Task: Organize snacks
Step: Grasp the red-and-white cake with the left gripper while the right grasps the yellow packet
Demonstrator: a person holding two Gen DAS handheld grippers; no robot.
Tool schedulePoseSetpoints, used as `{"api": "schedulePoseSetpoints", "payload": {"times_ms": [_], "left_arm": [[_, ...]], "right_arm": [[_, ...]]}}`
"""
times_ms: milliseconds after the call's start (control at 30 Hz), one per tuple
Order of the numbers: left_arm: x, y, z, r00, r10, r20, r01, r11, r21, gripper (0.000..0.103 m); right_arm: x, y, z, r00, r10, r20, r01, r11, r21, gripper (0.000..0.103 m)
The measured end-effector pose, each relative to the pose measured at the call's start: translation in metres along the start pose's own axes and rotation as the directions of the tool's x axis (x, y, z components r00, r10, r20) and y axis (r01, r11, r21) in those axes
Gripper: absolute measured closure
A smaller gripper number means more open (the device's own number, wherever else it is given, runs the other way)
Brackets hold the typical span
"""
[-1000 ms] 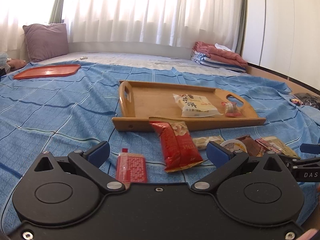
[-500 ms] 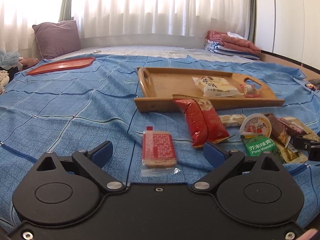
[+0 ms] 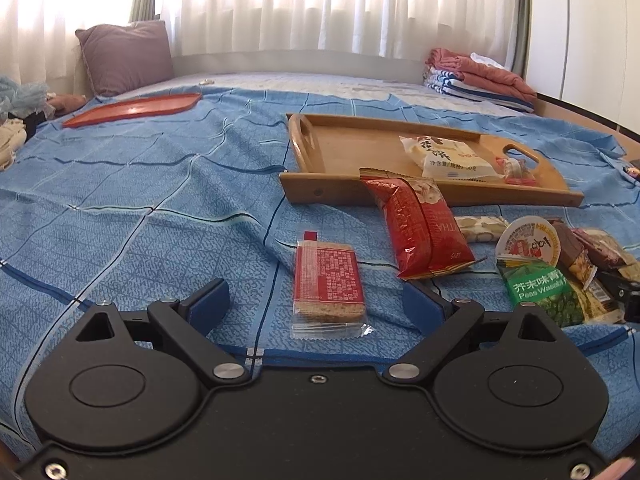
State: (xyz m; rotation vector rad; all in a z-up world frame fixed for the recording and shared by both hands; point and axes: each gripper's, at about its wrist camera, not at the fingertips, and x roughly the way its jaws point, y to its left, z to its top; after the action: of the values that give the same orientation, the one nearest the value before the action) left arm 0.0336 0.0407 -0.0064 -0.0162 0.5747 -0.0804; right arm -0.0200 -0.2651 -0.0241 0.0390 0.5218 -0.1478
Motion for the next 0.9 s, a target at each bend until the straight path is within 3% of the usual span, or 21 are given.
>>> {"api": "schedulePoseSetpoints", "payload": {"times_ms": [133, 300, 400, 567, 733, 900], "left_arm": [[-0.001, -0.002, 0.003, 1.0, 0.009, -0.015, -0.008, 1.0, 0.02, 0.016], [-0.007, -0.002, 0.005, 1.0, -0.008, -0.004, 0.008, 1.0, 0.029, 0.057], [-0.01, -0.001, 0.007, 1.0, -0.023, -0.009, 0.023, 0.999, 0.023, 0.072], [-0.014, 0.0, 0.01, 0.999, -0.023, -0.023, 0.023, 1.0, 0.002, 0.072], [-0.018, 0.002, 0.013, 0.999, -0.032, -0.02, 0.031, 0.999, -0.017, 0.072], [-0.019, -0.001, 0.018, 1.0, -0.018, -0.008, 0.018, 1.0, 0.001, 0.072]], "right_arm": [[-0.005, -0.001, -0.001, 1.0, 0.006, 0.02, -0.006, 1.0, 0.014, 0.003], [-0.014, 0.0, -0.003, 0.999, 0.016, 0.049, -0.017, 1.0, 0.009, 0.01], [-0.022, -0.004, -0.002, 0.997, 0.02, 0.07, -0.022, 0.999, 0.032, 0.012], [-0.03, -0.011, 0.001, 0.995, -0.007, 0.104, 0.005, 1.0, 0.024, 0.012], [-0.026, -0.017, 0.002, 0.998, -0.012, 0.064, 0.01, 1.0, 0.03, 0.02], [-0.022, -0.01, 0.002, 0.999, -0.006, 0.04, 0.006, 1.0, -0.005, 0.021]]}}
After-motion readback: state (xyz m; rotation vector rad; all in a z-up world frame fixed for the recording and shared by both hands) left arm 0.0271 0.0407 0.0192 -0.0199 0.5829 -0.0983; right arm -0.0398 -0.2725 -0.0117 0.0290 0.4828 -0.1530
